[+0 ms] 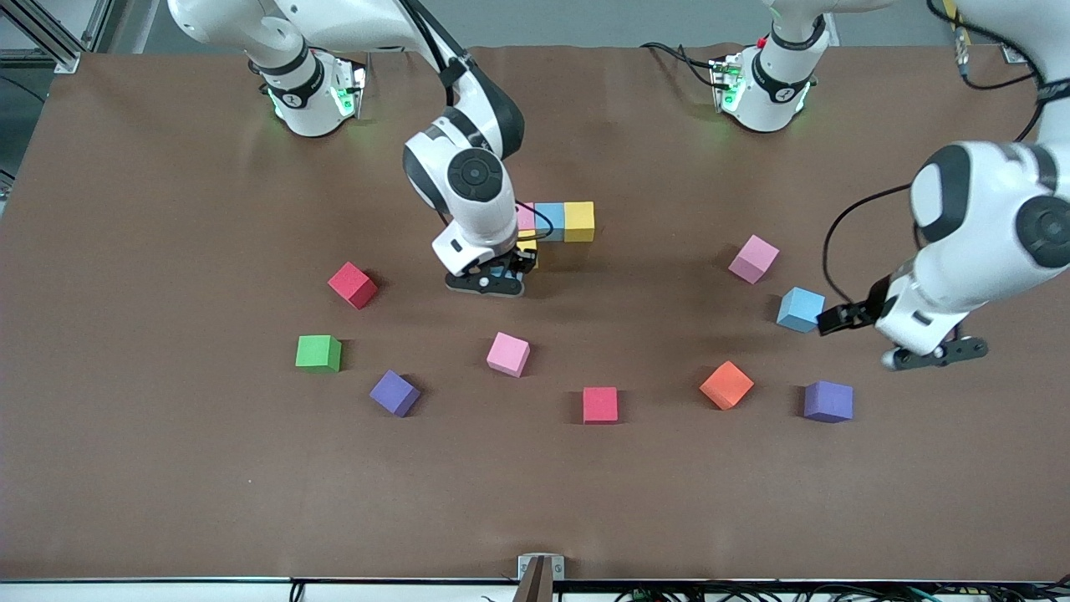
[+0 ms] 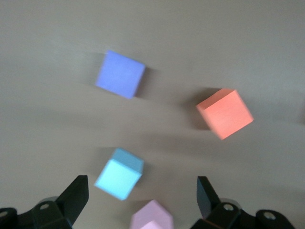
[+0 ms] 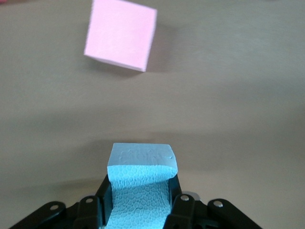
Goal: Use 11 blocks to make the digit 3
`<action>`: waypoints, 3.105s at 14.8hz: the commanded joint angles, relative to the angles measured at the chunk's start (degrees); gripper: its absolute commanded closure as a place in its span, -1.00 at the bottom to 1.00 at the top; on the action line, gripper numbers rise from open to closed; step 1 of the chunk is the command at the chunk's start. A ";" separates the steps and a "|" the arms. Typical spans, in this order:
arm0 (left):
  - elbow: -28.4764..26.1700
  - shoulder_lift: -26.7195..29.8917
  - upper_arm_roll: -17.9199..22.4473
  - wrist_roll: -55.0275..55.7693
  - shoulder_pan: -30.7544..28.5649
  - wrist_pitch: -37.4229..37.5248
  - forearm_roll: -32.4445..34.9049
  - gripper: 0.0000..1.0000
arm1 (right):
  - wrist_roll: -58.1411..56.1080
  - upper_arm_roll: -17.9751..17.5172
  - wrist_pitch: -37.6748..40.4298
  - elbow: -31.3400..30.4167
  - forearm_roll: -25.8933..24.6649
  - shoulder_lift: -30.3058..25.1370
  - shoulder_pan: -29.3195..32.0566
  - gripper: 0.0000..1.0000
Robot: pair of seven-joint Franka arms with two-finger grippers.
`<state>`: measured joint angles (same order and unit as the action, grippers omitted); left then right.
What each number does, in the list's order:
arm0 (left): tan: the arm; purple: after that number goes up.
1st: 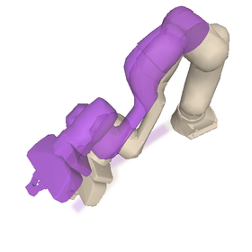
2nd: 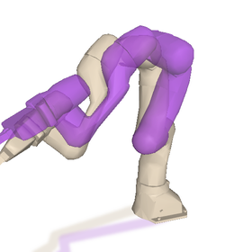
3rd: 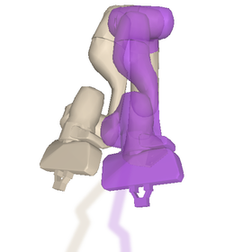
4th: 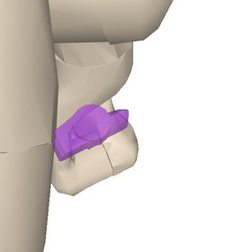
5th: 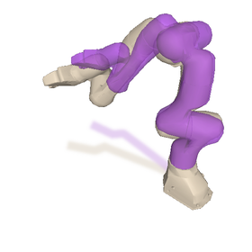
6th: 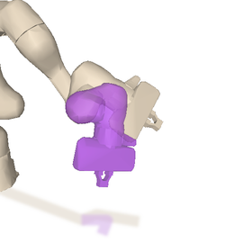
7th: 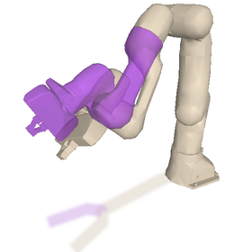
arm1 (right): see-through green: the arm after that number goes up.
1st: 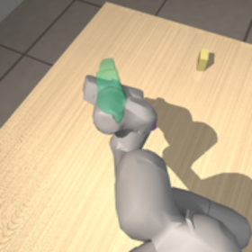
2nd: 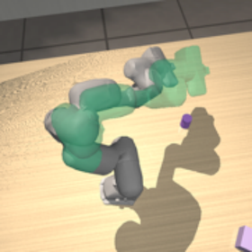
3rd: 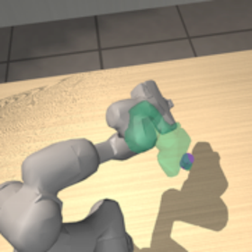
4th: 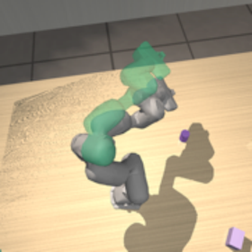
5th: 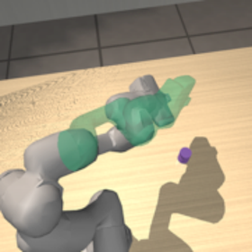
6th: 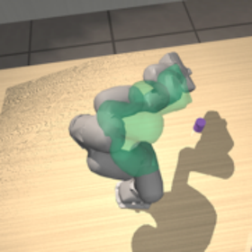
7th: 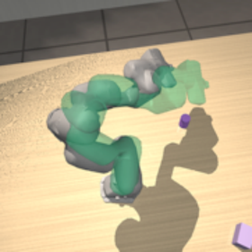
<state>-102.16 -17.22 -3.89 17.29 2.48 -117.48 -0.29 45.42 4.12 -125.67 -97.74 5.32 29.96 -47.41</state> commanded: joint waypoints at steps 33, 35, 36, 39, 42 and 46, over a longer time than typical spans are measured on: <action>41.43 -41.84 3.80 18.39 28.19 -15.49 -0.42 -0.80 | -4.20 0.37 1.04 8.71 -5.50 10.38 -4.36 1.00; 41.43 -42.54 3.71 18.57 28.28 -16.72 -0.42 -0.77 | -4.20 0.37 1.04 8.80 -5.50 10.38 -4.36 1.00; 41.43 -42.72 3.71 18.65 28.28 -16.81 -0.50 -0.75 | -4.20 0.37 1.04 8.80 -5.50 10.38 -4.36 1.00; 41.34 -42.72 3.89 18.74 28.28 -16.90 -0.50 -0.52 | -4.20 0.37 1.13 8.80 -5.59 10.38 -4.36 1.00; 40.91 -42.37 3.89 21.28 28.28 -17.16 -0.50 0.02 | -4.20 0.37 1.13 8.80 -6.11 10.38 -4.36 1.00; 39.94 -39.91 4.06 25.41 29.07 -14.98 -0.42 0.49 | -4.20 0.37 1.22 8.62 -6.29 10.38 -4.27 1.00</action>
<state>-62.16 -58.65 -1.00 40.15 30.20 -134.34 -0.29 40.02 4.14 -125.08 -90.14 -0.09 39.65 -51.18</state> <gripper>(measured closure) 0.423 0.507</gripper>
